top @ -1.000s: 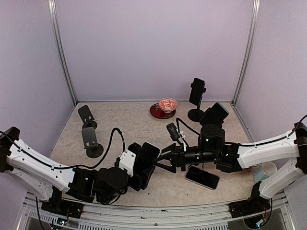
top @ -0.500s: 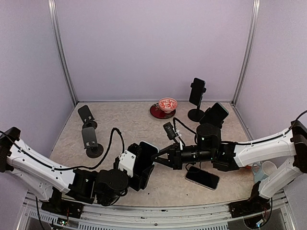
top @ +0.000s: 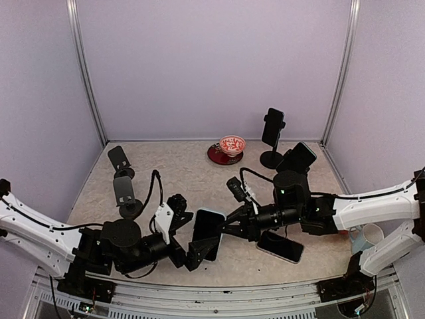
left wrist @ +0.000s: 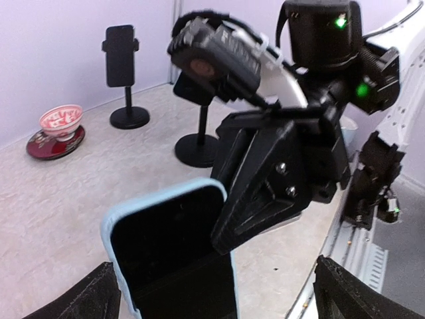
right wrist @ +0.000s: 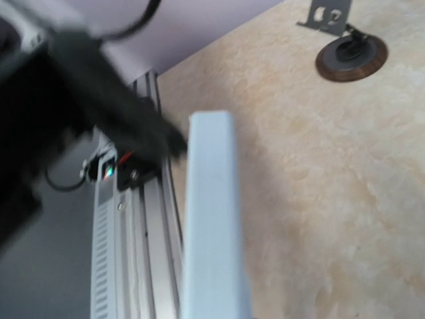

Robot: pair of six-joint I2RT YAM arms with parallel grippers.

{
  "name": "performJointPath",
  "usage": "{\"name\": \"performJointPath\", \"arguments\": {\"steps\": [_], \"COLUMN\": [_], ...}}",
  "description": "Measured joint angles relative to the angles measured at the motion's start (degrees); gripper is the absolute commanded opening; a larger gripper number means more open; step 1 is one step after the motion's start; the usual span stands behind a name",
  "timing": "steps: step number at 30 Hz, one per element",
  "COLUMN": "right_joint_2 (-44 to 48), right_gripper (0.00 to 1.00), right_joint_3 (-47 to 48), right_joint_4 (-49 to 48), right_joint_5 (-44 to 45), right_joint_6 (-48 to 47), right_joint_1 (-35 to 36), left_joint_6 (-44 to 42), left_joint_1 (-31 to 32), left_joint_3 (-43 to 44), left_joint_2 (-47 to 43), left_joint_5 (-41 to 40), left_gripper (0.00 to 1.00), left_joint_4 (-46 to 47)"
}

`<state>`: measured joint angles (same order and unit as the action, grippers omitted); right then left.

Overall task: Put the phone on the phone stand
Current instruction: Pass from the left arm to the right, then pass from the right arm to the left

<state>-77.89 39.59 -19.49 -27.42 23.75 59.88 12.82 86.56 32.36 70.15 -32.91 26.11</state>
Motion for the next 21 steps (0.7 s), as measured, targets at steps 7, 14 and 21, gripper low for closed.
{"name": "performJointPath", "arguments": {"steps": [7, 14, 21], "right_joint_2": [0.46, 0.44, 0.42], "right_gripper": [0.0, 0.0, 0.0], "right_joint_3": [0.0, 0.0, 0.11], "right_joint_4": [3.67, 4.26, 4.22], "right_joint_5": [-2.89, -6.97, -12.92], "right_joint_6": [-3.26, -4.98, -6.08], "right_joint_1": [0.0, 0.0, 0.24], "left_joint_6": [1.14, 1.6, 0.39], "left_joint_1": [-9.73, -12.74, -14.53], "left_joint_3": [-3.96, -5.11, -3.43], "left_joint_2": [-8.24, -10.21, -6.1], "left_joint_5": [14.95, 27.17, 38.82], "left_gripper": [0.99, 0.99, 0.98], "left_joint_4": [1.88, 1.77, 0.2]}}
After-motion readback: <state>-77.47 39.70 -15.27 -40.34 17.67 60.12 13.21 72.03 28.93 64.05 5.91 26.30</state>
